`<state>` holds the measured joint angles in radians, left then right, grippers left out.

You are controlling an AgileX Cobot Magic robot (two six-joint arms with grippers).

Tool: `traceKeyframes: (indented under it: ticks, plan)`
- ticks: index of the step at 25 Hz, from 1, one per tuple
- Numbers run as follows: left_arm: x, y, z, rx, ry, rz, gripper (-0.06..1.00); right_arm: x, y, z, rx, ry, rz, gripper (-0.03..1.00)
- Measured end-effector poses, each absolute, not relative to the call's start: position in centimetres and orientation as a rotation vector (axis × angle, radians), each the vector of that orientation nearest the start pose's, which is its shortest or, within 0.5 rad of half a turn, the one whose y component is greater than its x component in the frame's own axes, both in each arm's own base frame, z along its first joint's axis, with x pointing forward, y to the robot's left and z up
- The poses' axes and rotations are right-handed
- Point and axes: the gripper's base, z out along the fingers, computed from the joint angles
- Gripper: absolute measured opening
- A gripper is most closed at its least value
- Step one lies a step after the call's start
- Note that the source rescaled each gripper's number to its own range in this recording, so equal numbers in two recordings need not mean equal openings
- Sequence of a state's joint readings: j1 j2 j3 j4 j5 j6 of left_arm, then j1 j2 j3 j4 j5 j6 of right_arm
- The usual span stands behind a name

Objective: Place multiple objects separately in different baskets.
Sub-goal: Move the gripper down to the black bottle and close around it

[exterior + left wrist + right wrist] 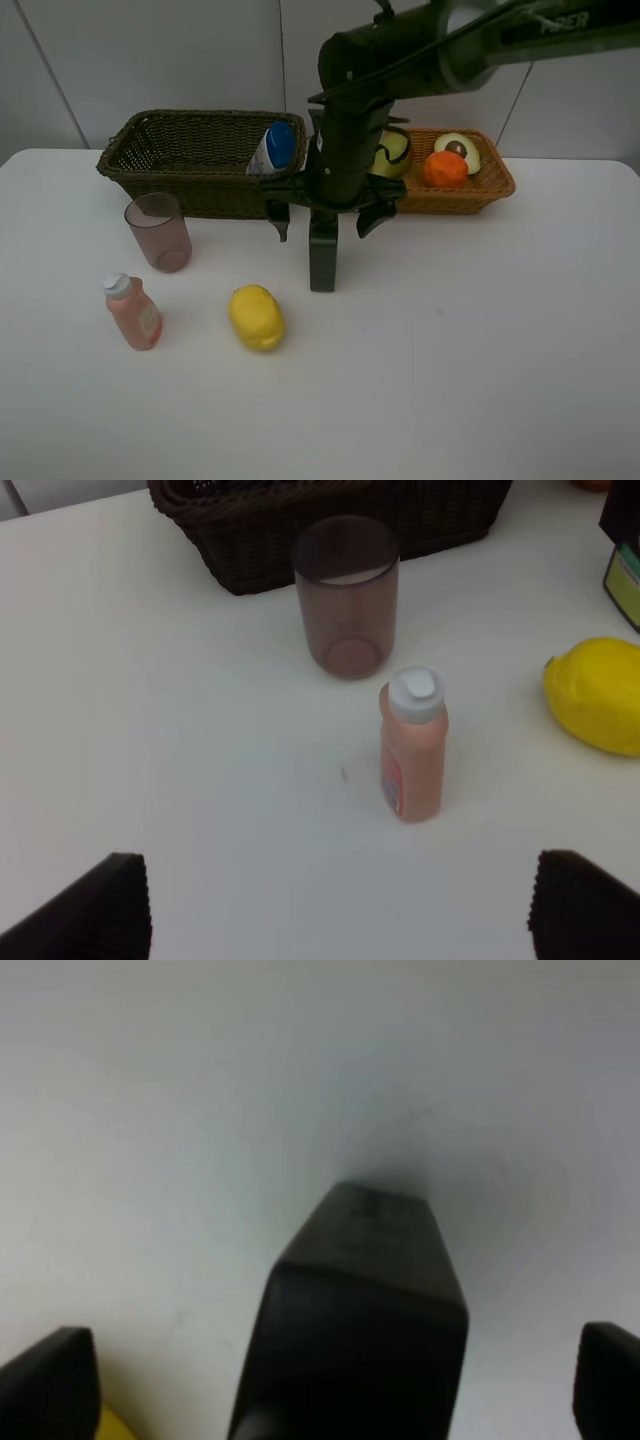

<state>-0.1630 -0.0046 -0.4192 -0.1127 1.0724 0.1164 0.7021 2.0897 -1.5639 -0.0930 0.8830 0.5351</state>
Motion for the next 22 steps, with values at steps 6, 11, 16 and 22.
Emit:
traceKeyframes:
  ticks: [6, 11, 16, 22]
  plan:
    - [0.06, -0.92, 25.4, 0.298, 2.11, -0.165, 1.0, 33.49, 27.45, 17.43, -0.312, 2.868, 0.118, 1.0]
    - [0.06, -0.92, 25.4, 0.298, 2.11, -0.165, 1.0, 33.54, 27.48, 16.95, -0.313, 2.877, 0.108, 1.0]
    - [0.06, -0.92, 25.4, 0.298, 2.11, -0.165, 1.0, 33.62, 27.38, 16.95, -0.327, 2.869, 0.088, 1.0]
    - [0.06, -0.92, 25.4, 0.298, 2.11, -0.165, 1.0, 33.71, 27.23, 16.96, -0.338, 2.86, 0.061, 1.0]
